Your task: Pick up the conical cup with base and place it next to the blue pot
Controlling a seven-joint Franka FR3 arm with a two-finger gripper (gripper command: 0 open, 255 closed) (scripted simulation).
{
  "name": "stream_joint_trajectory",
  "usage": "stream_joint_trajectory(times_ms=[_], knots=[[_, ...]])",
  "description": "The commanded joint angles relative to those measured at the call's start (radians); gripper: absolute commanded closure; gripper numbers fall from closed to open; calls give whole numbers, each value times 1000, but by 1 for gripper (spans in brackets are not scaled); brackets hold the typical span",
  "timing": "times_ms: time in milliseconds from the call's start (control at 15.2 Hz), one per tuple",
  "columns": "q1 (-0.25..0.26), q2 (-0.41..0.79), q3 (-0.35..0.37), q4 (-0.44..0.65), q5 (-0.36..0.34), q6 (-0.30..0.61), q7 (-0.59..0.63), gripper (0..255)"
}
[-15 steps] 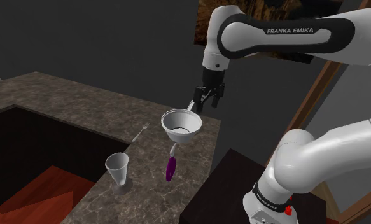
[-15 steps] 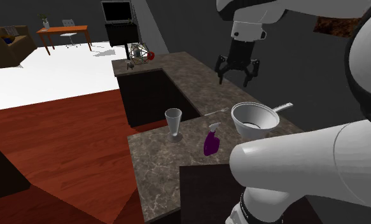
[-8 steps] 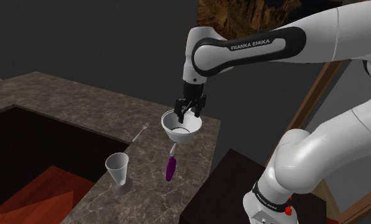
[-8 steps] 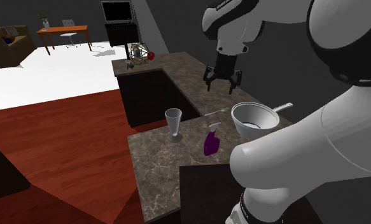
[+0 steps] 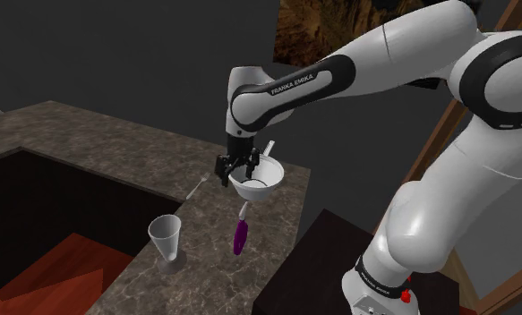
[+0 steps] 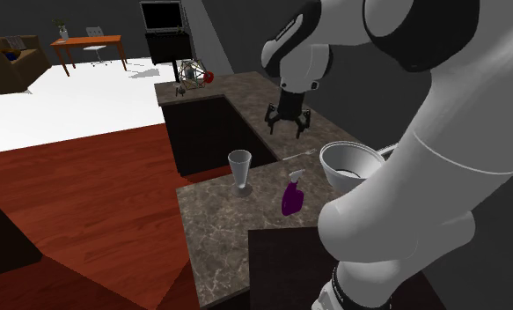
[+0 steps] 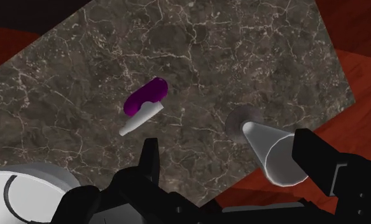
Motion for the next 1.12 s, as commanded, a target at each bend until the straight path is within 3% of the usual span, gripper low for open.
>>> stream_joint_trajectory(times_ms=[0,528,1056], knots=[[6,70,9,24,5,46,9,0],[35,380,32,220,1,162,54,0],[75,696,35,501,-17,198,99,0]])
